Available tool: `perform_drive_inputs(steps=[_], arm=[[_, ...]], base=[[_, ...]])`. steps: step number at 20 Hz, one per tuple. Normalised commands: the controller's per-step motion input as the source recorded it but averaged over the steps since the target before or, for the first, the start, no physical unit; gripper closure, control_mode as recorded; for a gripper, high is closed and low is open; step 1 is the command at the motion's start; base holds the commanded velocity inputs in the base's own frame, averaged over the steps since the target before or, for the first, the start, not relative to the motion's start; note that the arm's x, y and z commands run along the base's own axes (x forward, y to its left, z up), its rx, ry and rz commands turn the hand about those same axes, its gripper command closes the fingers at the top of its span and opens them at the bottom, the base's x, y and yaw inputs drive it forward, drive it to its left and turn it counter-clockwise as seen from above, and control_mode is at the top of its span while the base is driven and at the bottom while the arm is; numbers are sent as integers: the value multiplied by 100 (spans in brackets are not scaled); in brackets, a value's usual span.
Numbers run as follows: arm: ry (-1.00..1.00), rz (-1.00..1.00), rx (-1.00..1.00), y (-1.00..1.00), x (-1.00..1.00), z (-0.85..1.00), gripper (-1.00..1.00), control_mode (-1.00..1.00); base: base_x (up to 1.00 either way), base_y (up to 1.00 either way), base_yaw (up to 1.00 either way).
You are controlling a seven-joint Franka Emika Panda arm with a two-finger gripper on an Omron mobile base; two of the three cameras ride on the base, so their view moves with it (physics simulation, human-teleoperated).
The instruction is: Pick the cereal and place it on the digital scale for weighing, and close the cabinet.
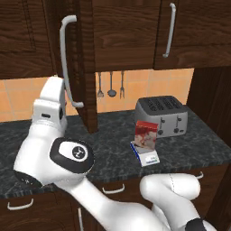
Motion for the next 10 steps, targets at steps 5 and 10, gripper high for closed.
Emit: perform_drive_inputs(steps=[5,10], arm=[[-10,0,23,-100,90,13,-100,-100],[-7,0,28,-100,95,4,-100,-100]], base=[[0,0,0],[0,0,0]])
